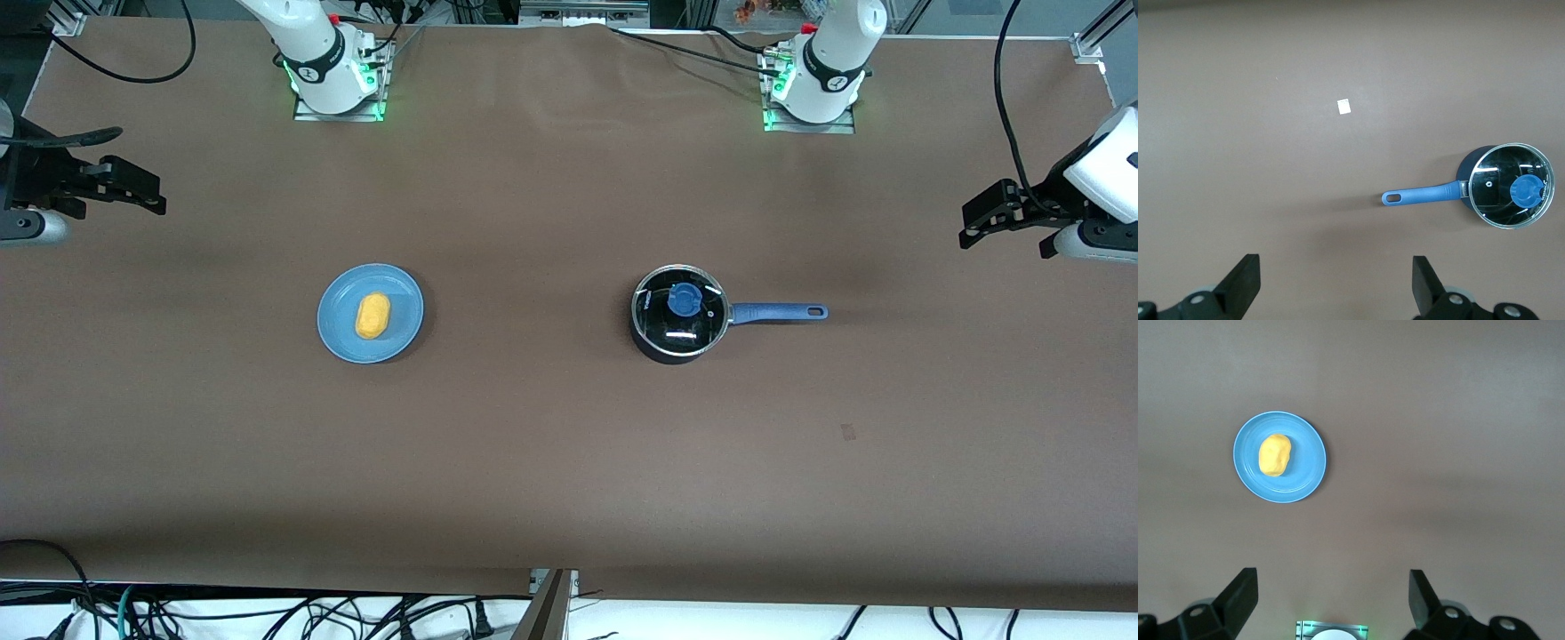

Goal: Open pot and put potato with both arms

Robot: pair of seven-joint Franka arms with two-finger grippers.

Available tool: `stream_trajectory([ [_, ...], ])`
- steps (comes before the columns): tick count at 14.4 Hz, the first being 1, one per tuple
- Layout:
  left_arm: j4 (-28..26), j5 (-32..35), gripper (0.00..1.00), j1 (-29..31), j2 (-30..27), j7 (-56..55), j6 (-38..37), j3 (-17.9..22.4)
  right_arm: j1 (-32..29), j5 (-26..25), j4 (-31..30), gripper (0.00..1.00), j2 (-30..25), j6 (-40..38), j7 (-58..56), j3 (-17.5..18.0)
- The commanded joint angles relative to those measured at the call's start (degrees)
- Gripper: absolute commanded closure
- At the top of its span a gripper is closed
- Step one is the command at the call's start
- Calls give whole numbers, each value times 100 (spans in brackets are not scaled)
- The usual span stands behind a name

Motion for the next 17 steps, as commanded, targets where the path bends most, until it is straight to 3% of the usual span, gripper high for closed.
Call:
stream_trajectory([
  [1,165,-101,0,17,78,27,-37,-1,-21,33,163,0,88,-41,-12,17],
  [10,165,-101,0,17,105,36,-37,8,-21,33,163,0,106,-41,-30,17],
  [13,304,-180,0,-54,551,106,24,-36,-21,42,163,0,115,-15,-74,17],
  [17,393,-188,0,-10,685,98,7,-9,-12,42,110,0,280,73,-74,26],
])
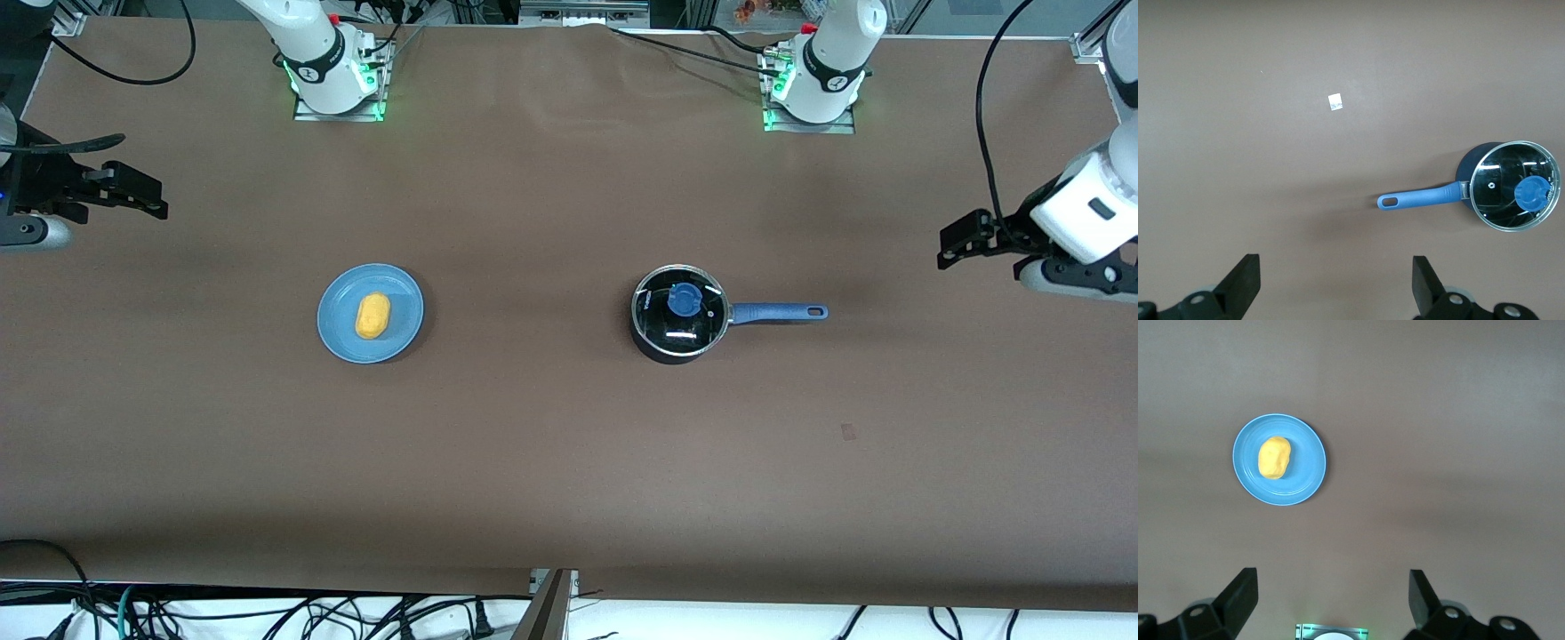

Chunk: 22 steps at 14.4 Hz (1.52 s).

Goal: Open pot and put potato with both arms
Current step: 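Reach the right gripper to the potato while the left gripper reaches the lid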

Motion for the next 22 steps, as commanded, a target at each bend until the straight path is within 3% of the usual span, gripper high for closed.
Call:
stream_trajectory([
  [1,231,-158,0,15,130,95,-79,25,-7,22,112,0,202,-8,-100,23],
  [4,205,-123,0,-37,244,139,-114,16,115,-31,121,0,492,1,-109,23],
  [9,222,-149,0,-64,368,69,-1010,-72,239,30,77,0,983,97,-4,23],
  [11,170,-175,0,-125,368,-734,-1098,-352,326,39,51,0,1247,351,110,32],
  [14,91,-271,0,-125,429,-1618,-994,-765,764,13,-107,0,1537,746,1267,23],
  [16,-215,-570,0,-151,499,-2169,-530,-959,1020,4,-457,0,1626,1290,1770,23],
  [20,-1226,-510,0,-310,587,-3647,981,-1872,1188,31,-1573,0,1661,2853,2298,32],
  [22,-1368,-492,0,-511,893,-3894,1545,-1962,1250,39,-2214,0,1661,3749,2588,32],
])
